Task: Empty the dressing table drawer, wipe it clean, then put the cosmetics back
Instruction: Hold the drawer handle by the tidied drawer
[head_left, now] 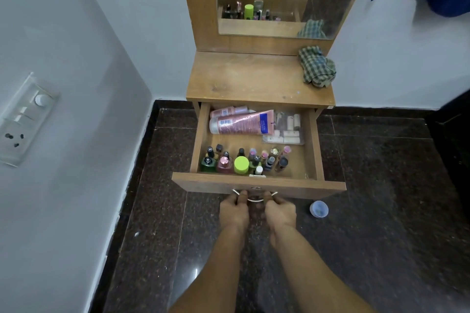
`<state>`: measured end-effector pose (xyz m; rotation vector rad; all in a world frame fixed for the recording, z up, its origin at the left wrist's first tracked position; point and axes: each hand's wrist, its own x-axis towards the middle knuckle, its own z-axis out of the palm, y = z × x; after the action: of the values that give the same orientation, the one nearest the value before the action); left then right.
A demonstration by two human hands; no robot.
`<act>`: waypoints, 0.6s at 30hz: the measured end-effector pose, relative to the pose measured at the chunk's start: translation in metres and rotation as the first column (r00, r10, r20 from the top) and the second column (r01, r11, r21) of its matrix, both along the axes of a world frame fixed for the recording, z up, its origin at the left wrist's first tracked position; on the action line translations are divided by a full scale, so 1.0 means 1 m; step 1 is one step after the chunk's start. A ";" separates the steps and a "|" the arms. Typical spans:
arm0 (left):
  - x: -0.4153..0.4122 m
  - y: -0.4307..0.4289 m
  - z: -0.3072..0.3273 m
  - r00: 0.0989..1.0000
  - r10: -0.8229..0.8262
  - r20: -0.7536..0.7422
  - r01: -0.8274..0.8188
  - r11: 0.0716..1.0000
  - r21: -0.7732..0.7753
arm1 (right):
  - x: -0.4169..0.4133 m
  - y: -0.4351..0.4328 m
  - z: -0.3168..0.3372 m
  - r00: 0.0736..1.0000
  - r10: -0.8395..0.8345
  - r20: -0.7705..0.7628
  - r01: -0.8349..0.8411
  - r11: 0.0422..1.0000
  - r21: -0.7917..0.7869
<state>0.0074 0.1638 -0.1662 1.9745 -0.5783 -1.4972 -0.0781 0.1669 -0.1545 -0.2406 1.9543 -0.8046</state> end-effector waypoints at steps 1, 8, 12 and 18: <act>-0.001 -0.005 0.000 1.000 -0.007 0.001 0.007 1.000 0.005 | -0.001 -0.005 -0.001 1.000 0.001 0.019 -0.001 1.000 -0.002; -0.006 -0.048 0.009 0.999 -0.033 -0.003 0.033 0.999 -0.021 | -0.004 -0.043 -0.007 1.000 0.014 0.014 -0.014 1.000 -0.020; -0.008 -0.066 0.009 0.998 -0.052 -0.026 0.052 0.999 -0.015 | -0.006 -0.062 -0.007 1.000 -0.003 0.002 0.003 0.999 -0.050; -0.008 -0.094 0.011 0.996 -0.075 -0.038 0.074 0.997 -0.019 | -0.011 -0.087 -0.006 0.999 -0.031 0.024 0.033 0.998 -0.048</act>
<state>-0.0004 0.0697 -0.1549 1.9258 -0.6525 -1.5666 -0.0889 0.0797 -0.1602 -0.2287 1.9230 -0.8731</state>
